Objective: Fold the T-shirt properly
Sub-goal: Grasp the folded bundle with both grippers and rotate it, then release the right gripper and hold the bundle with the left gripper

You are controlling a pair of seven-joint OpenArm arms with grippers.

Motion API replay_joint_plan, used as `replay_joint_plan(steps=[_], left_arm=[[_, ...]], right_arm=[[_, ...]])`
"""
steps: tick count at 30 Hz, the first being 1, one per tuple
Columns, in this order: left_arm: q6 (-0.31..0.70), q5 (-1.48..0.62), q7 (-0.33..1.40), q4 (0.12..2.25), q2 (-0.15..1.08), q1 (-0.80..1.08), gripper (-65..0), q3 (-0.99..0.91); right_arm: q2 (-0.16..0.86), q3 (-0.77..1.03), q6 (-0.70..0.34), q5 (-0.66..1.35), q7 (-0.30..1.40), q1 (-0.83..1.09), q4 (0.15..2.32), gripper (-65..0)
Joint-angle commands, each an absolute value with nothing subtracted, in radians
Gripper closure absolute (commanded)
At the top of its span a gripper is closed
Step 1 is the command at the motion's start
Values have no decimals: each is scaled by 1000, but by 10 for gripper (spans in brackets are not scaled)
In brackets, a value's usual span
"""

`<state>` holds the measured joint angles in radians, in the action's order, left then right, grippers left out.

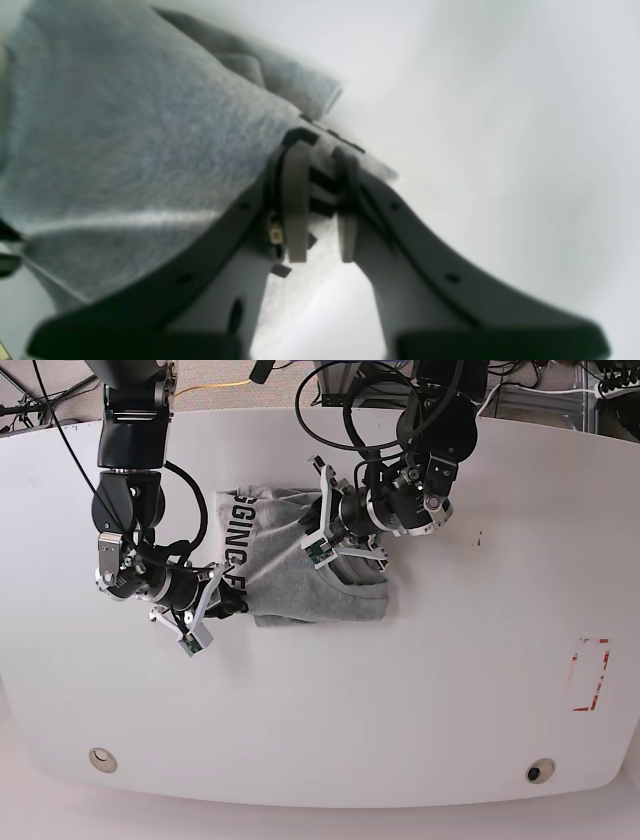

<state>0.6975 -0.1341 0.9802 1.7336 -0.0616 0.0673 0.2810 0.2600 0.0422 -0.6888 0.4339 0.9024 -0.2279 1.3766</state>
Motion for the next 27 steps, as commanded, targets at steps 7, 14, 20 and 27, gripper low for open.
replay_joint_plan(steps=[7,14,20,27], left_arm=[[698,-142,966,1690,7,13,-54,199],[698,-142,938,1526,64,-104,-54,189],[698,-139,898,1377,81,-225,-54,189],[698,-140,829,1228,105,-354,-54,193]], right_arm=[[259,4,-698,297,668,-213,1213,-81],[266,4,-698,291,662,-110,1277,-81],[248,4,-698,292,716,33,1457,-81],[170,-1,-698,288,799,162,1655,-81]])
